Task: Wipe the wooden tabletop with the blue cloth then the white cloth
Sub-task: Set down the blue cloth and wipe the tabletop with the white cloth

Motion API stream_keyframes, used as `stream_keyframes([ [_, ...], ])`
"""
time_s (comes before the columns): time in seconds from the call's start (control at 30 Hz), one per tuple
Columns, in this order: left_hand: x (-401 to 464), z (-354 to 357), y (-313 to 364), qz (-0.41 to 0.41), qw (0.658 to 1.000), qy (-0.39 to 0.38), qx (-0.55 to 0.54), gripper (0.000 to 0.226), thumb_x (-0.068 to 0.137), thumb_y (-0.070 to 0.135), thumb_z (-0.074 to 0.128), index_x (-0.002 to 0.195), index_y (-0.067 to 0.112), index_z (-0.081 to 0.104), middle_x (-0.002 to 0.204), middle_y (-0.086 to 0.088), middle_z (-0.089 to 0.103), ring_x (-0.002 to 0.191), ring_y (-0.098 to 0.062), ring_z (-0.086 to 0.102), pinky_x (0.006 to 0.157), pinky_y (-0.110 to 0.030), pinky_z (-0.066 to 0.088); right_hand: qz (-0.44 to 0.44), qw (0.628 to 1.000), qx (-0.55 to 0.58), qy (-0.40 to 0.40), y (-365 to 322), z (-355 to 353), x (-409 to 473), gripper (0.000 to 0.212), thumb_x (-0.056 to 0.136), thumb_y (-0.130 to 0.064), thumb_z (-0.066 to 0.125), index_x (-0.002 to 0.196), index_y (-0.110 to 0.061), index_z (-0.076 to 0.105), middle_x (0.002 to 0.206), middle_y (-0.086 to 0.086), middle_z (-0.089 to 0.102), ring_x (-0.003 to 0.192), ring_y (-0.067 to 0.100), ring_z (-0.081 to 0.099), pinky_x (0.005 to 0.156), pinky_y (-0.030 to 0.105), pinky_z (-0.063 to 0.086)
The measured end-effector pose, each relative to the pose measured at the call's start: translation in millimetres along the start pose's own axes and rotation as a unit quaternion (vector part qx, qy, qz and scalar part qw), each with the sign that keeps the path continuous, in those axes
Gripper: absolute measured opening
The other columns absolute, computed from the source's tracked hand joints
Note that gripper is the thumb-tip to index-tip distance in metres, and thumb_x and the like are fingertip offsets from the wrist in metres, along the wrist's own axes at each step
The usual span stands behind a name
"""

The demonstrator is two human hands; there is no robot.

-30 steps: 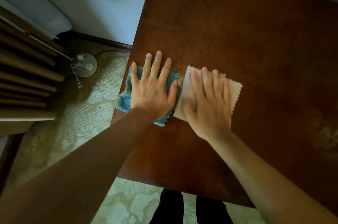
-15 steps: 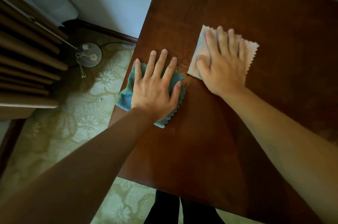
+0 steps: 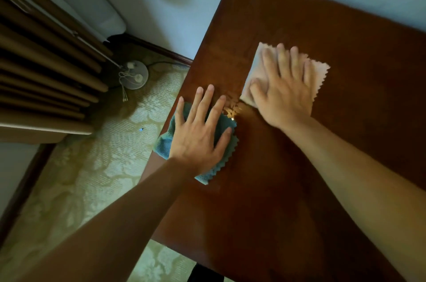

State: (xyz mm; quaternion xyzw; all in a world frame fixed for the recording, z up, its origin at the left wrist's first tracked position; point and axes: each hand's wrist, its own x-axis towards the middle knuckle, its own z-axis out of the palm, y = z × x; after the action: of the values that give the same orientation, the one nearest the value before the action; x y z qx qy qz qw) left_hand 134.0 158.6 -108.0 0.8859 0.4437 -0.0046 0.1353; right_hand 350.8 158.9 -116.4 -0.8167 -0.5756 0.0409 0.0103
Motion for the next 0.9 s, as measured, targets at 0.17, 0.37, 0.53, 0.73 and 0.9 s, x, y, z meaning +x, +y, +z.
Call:
stream_keyframes([
  [0.17,10,-10,-13,-0.140,0.989,0.040,-0.022,0.066,0.101,0.050,0.027,0.160,0.022,0.019,0.170,-0.005,0.005,0.156,-0.027,-0.005,0.120,-0.056,-0.010,0.012,1.000,0.001,0.007,-7,0,36,0.073,0.098,-0.052,0.014,0.164,-0.021,0.018,0.170,0.014,0.018,0.158,0.035,0.011,0.127,0.055,0.008],
  [0.37,9,1,-8,-0.253,0.964,0.038,-0.076,0.066,0.105,0.052,0.022,0.161,0.019,0.013,0.167,-0.012,0.019,0.155,-0.029,0.013,0.122,-0.051,0.023,0.006,1.000,0.019,-0.005,-24,-3,12,0.076,0.097,-0.052,0.010,0.164,-0.018,0.012,0.171,0.016,0.012,0.158,0.036,0.007,0.127,0.057,0.006],
  [0.53,11,-3,-9,-0.248,0.964,0.054,-0.080,0.071,0.099,0.057,0.024,0.159,0.018,0.022,0.156,-0.008,0.038,0.143,-0.026,0.039,0.110,-0.049,0.042,-0.043,0.999,0.009,-0.006,-46,6,-29,0.069,0.104,-0.048,0.020,0.164,-0.016,0.018,0.170,0.018,0.015,0.158,0.038,0.011,0.126,0.058,0.010],
  [0.73,10,-1,-11,-0.244,0.963,0.067,-0.089,0.070,0.101,0.057,0.029,0.158,0.019,0.024,0.153,-0.006,0.042,0.136,-0.026,0.048,0.109,-0.046,0.042,-0.053,0.999,0.007,0.004,-45,6,29,0.071,0.099,-0.052,0.016,0.163,-0.020,0.020,0.169,0.015,0.020,0.157,0.036,0.014,0.126,0.057,0.011],
  [0.9,9,-1,-11,-0.240,0.964,0.074,-0.089,0.068,0.101,0.054,0.033,0.157,0.017,0.027,0.150,-0.007,0.045,0.133,-0.026,0.050,0.108,-0.043,0.041,-0.005,1.000,0.029,-0.004,-59,2,59,0.077,0.095,-0.053,0.008,0.164,-0.019,0.017,0.170,0.017,0.015,0.158,0.037,0.009,0.127,0.057,0.007],
])
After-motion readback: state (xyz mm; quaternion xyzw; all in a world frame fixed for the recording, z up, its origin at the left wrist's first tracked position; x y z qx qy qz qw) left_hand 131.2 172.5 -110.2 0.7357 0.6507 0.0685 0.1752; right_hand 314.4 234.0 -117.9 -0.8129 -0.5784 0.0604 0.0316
